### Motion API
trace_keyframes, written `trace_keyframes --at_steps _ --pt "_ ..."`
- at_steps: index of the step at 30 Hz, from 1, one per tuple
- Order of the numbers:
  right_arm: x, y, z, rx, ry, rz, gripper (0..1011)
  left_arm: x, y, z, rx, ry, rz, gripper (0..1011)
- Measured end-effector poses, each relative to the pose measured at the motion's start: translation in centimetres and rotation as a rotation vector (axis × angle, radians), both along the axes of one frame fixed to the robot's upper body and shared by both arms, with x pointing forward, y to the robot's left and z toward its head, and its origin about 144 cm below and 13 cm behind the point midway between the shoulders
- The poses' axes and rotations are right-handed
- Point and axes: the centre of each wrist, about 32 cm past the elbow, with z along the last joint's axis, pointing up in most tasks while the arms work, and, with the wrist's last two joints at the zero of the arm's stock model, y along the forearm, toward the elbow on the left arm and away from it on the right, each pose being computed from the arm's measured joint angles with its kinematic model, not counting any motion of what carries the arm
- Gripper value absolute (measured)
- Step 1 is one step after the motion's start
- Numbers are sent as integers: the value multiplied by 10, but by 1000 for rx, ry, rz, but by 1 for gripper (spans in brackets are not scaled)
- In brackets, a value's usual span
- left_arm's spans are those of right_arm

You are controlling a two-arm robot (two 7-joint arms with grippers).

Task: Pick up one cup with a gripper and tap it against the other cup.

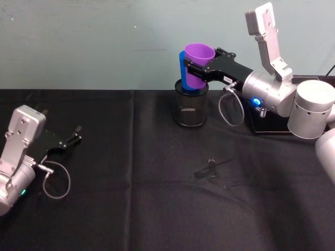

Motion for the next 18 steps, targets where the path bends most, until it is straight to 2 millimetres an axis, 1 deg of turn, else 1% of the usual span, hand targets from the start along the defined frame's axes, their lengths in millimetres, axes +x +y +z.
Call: trace_keyframes --at_steps 18 --pt "0 0 0 0 0 0 731 0 0 0 0 0 0 1000"
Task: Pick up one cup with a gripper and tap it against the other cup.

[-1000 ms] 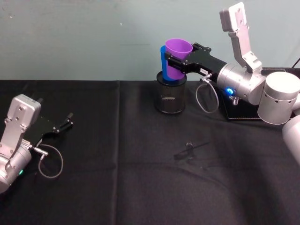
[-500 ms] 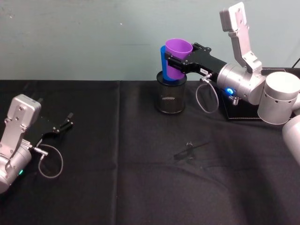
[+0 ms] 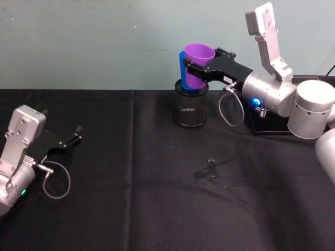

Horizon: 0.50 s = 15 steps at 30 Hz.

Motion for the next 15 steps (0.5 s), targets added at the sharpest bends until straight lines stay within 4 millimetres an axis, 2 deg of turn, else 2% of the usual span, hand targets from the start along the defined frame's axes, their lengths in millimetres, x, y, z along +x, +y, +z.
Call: trace_keyframes --at_steps 15 --pt "0 0 0 0 0 0 731 0 0 0 0 0 0 1000"
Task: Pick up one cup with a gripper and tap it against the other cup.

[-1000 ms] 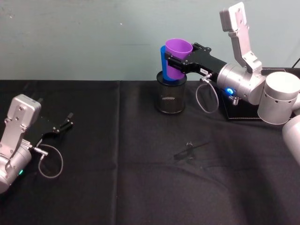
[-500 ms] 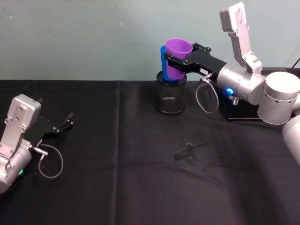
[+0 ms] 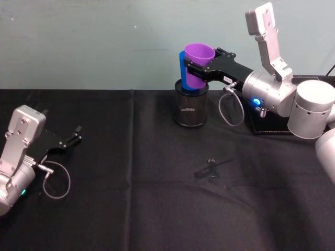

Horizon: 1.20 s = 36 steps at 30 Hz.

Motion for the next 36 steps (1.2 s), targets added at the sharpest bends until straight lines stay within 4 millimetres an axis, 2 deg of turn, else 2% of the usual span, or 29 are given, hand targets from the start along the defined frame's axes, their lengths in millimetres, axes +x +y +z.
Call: trace_keyframes --at_steps 31,36 --pt "0 0 0 0 -2 1 731 0 0 0 0 0 0 1000" --pt "-9 1 -1 3 -8 33 731 0 0 0 0 0 0 1000"
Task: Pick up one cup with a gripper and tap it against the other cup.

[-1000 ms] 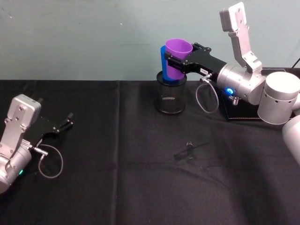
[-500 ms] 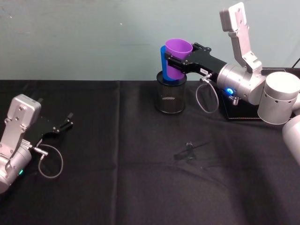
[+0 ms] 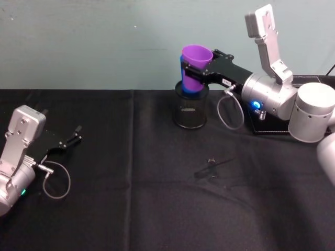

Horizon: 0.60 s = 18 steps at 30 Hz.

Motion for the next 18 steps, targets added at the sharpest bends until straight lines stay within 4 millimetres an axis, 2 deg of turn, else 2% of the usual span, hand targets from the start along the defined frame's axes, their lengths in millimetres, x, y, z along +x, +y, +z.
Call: trace_keyframes --at_steps 7,18 --pt "-24 5 -3 -2 -6 29 731 0 0 0 0 0 0 1000" --pt "-96 4 -27 -33 16 18 731 0 0 0 0 0 0 1000"
